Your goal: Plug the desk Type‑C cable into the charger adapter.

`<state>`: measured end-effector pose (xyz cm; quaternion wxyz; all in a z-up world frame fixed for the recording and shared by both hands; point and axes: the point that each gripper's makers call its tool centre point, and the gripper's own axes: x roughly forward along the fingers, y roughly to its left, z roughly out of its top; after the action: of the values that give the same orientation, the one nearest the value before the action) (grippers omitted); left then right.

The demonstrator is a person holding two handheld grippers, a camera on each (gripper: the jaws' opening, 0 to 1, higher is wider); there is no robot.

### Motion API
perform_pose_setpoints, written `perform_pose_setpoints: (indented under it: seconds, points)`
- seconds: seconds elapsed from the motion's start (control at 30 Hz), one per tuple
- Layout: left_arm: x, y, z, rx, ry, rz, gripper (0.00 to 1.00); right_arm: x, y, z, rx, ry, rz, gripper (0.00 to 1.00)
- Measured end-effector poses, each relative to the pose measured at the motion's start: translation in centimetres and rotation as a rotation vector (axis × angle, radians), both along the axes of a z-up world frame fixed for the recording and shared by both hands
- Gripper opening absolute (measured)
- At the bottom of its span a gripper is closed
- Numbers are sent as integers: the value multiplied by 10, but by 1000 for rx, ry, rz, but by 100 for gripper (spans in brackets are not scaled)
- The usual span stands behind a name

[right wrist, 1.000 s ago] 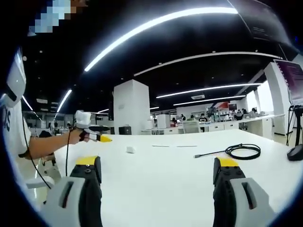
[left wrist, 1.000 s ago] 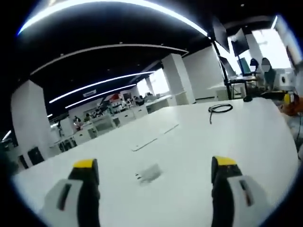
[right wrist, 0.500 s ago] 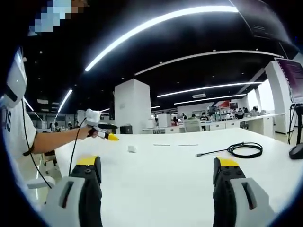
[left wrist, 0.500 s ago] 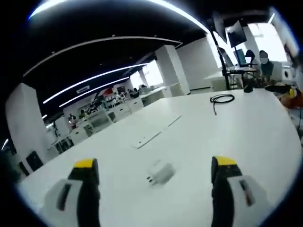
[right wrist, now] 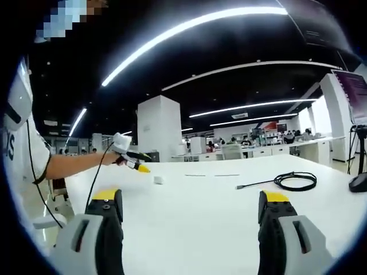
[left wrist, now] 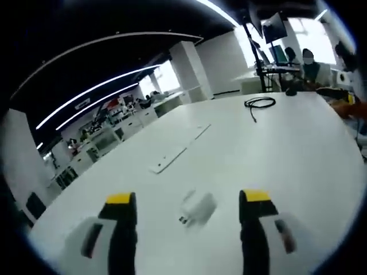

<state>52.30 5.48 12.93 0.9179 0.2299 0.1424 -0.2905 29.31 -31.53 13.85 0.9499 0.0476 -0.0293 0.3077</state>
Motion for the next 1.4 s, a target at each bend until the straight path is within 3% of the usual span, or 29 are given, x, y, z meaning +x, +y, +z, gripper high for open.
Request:
perform_pose_setpoints:
  seconds: [0.13, 0.57, 0.7, 1.2, 1.4]
  points:
    - [4, -4, -8, 77, 34, -52, 60, 0, 0, -1, -1, 4, 0, 100]
    - [19, -12, -21, 152, 80, -130, 39, -1, -4, -1, 3, 13, 0, 100]
    - [24, -17, -30, 192, 122, -166, 33, -1, -4, -2, -2, 16, 2, 100]
    - [30, -24, -40, 242, 222, -228, 22, 3, -13, -3, 3, 22, -3, 100]
    - [27, -24, -46, 254, 297, -253, 22, 4, -12, -6, 2, 29, -2, 99]
